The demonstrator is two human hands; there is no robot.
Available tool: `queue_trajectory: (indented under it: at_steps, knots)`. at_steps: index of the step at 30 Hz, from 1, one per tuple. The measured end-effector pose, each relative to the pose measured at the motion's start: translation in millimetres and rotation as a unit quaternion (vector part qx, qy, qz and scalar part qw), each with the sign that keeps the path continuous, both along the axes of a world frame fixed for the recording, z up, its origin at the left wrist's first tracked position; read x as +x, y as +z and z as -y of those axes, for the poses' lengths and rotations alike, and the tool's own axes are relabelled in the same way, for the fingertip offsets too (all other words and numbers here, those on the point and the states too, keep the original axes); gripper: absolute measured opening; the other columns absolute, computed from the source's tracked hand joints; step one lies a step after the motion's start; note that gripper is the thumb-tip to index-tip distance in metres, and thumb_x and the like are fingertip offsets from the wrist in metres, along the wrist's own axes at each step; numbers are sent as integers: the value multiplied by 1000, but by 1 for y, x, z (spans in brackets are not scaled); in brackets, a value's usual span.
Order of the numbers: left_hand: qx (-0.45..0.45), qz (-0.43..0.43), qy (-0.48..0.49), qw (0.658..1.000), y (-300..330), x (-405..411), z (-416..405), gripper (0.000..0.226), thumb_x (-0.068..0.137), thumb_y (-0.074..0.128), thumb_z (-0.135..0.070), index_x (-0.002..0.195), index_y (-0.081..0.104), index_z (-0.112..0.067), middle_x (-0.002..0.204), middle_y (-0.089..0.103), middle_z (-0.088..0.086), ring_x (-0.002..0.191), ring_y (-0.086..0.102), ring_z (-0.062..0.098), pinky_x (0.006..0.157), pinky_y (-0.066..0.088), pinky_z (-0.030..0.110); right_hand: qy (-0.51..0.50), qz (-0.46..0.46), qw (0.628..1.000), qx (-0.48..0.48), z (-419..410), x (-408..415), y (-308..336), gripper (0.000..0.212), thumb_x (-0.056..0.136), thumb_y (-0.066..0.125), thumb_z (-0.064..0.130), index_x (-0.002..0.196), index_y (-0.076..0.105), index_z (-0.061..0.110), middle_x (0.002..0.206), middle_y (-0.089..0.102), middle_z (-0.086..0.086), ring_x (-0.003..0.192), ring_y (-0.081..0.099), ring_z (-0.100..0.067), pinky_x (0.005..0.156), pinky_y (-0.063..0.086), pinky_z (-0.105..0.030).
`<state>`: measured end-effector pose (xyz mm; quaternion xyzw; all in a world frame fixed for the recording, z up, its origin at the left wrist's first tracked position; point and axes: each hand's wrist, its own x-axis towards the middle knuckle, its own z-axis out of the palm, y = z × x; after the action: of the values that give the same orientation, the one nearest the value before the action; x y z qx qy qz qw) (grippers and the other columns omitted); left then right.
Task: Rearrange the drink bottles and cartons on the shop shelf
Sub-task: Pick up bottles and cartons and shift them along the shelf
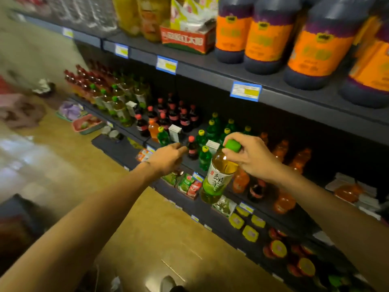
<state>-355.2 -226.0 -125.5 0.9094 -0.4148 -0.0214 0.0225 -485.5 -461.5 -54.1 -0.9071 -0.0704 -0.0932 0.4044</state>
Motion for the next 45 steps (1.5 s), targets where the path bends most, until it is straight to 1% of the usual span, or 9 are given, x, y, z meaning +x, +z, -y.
queue_trajectory:
  at_steps: [7, 11, 13, 16, 18, 28, 33, 40, 45]
  knots:
    - [-34, 21, 93, 995, 6, 42, -144, 27, 99, 43, -20, 122, 52, -10, 110, 52, 13, 90, 56, 36, 63, 47, 43, 72, 42, 995, -49, -116, 89, 18, 10, 84, 67, 22, 90, 60, 20, 72, 51, 8, 63, 46, -4, 60, 35, -24]
    - [-76, 52, 95, 991, 4, 60, -221, 20, 96, 44, -22, 105, 55, -7, 90, 55, 17, 72, 57, 38, 52, 49, 44, 91, 53, 993, -62, -177, 137, 14, 12, 84, 67, 24, 93, 61, 18, 79, 55, 4, 72, 50, -14, 65, 40, -33]
    - [-75, 56, 124, 988, 3, 68, -259, 27, 94, 45, -24, 106, 59, -4, 90, 58, 19, 70, 59, 39, 50, 48, 41, 98, 59, 991, -71, -209, 163, 8, 14, 84, 66, 29, 94, 60, 21, 78, 55, 4, 72, 51, -16, 65, 41, -34]
    - [-81, 58, 188, 977, -2, 79, -312, 53, 90, 25, -43, 105, 59, -4, 93, 59, 17, 76, 60, 39, 57, 50, 44, 101, 67, 989, -81, -254, 197, 3, 16, 84, 68, 26, 95, 62, 17, 74, 53, 4, 68, 49, -17, 63, 41, -35]
    - [-88, 64, 212, 971, -6, 88, -338, 58, 88, 20, -47, 102, 59, -6, 92, 60, 16, 75, 60, 38, 58, 51, 44, 101, 67, 990, -75, -278, 218, -2, 16, 84, 68, 27, 94, 61, 15, 74, 56, -2, 67, 51, -21, 63, 45, -40]
    - [-73, 63, 267, 959, -27, 190, -373, 61, 88, 18, -56, 105, 60, -15, 93, 63, 9, 76, 62, 32, 59, 52, 37, 79, 80, 993, -47, -340, 335, -22, 16, 85, 65, 32, 88, 61, 17, 70, 55, -4, 64, 50, -21, 58, 43, -40]
    - [-67, 49, 270, 959, -28, 271, -378, 41, 95, 38, -48, 106, 60, -16, 99, 62, 8, 81, 62, 31, 63, 51, 35, 98, 98, 989, -53, -355, 409, -23, 16, 85, 66, 29, 89, 60, 15, 72, 51, 2, 65, 49, -19, 57, 35, -32]
    - [-65, 42, 289, 954, -12, 357, -395, 62, 86, 18, -60, 107, 59, -17, 98, 59, 7, 82, 61, 29, 66, 53, 40, 79, 84, 993, -25, -383, 498, -22, 18, 86, 66, 28, 92, 61, 12, 73, 52, 1, 67, 48, -18, 59, 28, -28]
    - [-73, 16, 291, 954, -16, 406, -424, 52, 92, 29, -54, 107, 60, -15, 98, 60, 8, 84, 61, 31, 67, 52, 39, 64, 57, 996, 4, -409, 554, -34, 14, 86, 65, 26, 89, 60, 12, 76, 58, -2, 70, 51, -19, 60, 30, -27]
